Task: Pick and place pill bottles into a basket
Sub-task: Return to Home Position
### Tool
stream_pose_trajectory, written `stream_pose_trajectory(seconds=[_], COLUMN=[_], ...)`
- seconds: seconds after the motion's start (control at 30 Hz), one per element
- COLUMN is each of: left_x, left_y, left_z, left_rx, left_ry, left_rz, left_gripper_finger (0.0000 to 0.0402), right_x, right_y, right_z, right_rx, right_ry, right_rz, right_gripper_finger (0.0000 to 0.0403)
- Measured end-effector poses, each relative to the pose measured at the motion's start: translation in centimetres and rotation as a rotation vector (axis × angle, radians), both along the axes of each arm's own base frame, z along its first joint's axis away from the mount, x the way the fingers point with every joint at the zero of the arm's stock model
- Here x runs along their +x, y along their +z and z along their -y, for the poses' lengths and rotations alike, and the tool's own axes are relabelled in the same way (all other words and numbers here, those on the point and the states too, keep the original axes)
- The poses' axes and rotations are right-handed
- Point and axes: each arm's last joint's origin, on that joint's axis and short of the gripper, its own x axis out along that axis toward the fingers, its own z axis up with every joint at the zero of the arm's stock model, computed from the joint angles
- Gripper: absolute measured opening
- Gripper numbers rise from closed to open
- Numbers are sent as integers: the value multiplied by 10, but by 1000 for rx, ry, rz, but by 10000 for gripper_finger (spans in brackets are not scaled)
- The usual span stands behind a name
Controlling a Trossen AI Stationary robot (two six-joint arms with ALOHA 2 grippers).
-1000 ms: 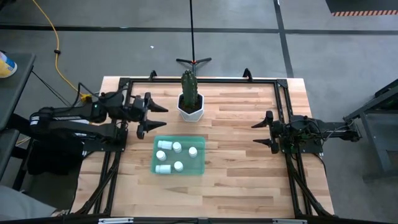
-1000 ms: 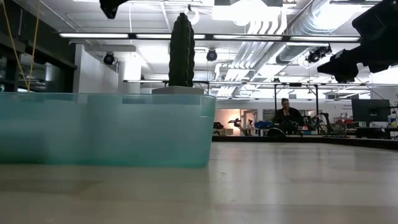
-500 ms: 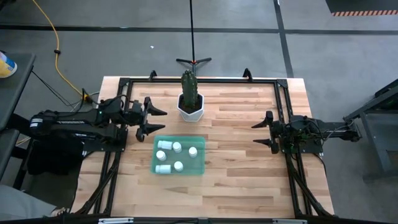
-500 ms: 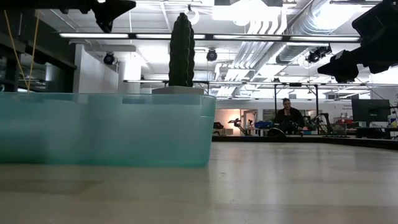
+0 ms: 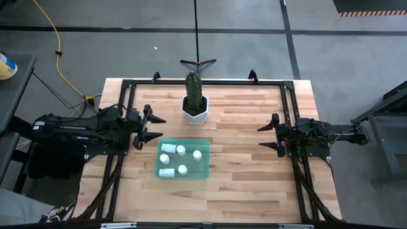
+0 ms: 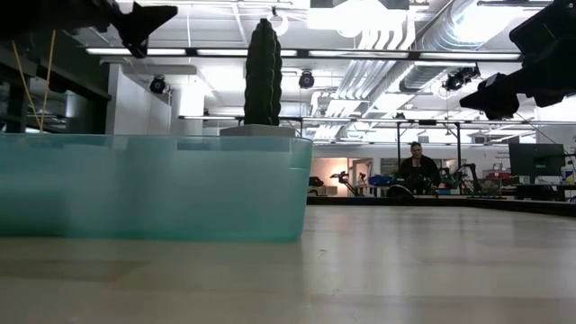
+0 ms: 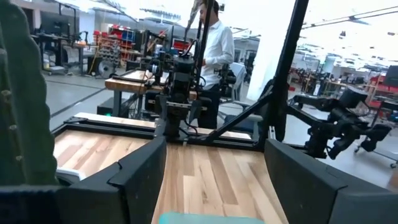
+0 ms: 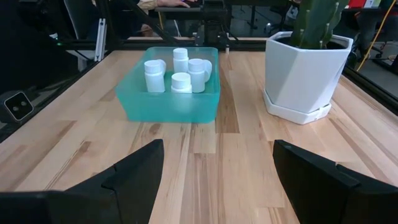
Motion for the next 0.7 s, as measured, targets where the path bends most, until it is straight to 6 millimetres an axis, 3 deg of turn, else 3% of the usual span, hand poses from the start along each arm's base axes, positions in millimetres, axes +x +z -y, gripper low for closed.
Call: stream_pose_trajectory(seconds=[0.33, 0.7], left_x=[-3, -6], left_y=[-26, -55], left_z=[13, 14], left_rx=[17, -3], left_ry=[59, 69], left_rz=[-15, 89], left_gripper_finger=[305, 305], right_x=[0, 0], right_y=[0, 0], right_z=[0, 0], right_rx=[0, 0], right_ry=[0, 0], right_rz=[0, 0], right_gripper_finger=[293, 293])
